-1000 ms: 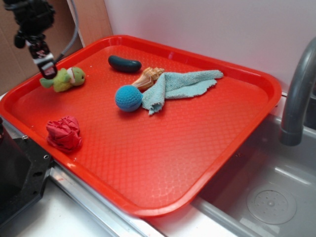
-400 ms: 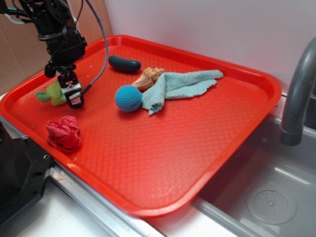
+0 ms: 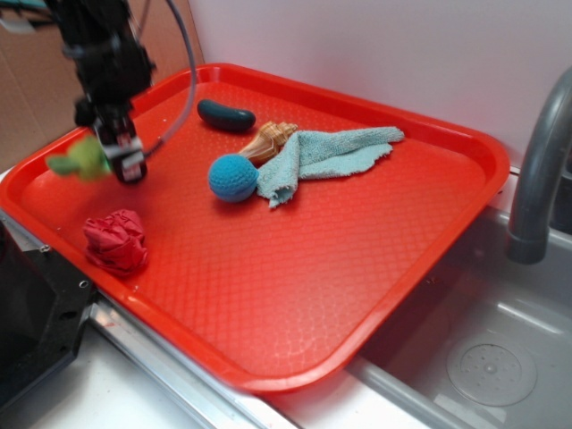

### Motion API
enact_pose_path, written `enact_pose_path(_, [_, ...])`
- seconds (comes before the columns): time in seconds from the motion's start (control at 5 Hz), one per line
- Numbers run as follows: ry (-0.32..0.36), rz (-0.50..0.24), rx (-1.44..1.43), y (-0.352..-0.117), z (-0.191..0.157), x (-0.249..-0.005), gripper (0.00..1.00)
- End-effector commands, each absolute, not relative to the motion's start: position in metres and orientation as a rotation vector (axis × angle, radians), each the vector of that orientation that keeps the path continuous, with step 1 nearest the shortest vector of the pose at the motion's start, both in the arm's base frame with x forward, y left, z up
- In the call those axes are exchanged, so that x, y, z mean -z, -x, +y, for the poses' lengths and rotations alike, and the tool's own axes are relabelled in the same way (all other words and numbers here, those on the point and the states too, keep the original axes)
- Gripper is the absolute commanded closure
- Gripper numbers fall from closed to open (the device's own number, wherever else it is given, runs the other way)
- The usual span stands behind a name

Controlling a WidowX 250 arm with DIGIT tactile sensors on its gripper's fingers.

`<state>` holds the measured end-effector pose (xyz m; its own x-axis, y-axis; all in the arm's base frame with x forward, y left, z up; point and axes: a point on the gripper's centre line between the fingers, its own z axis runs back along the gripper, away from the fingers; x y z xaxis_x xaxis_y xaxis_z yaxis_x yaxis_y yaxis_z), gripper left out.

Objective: Grab the green animal.

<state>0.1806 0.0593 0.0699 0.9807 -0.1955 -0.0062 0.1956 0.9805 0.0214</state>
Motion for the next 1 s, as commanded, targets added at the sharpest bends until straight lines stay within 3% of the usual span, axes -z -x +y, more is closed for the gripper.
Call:
enact_pose_path(0.0, [-0.050, -0.148, -0.094, -0.184, 0.049, -0.176, 1.00])
enact_pose_path(0.2, [-0.060, -0.141, -0.136, -0.201, 0.034, -0.226, 1.00])
enact_pose_path(0.4, [-0.018, -0.161, -0.126, -0.222, 0.024, -0.238, 1.00])
enact_pose_path(0.6, [-0.021, -0.158, -0.095, -0.236, 0.011, -0.236, 1.00])
enact_pose_path(0.8, [0.024, -0.142, -0.076, -0.238, 0.004, -0.228, 1.00])
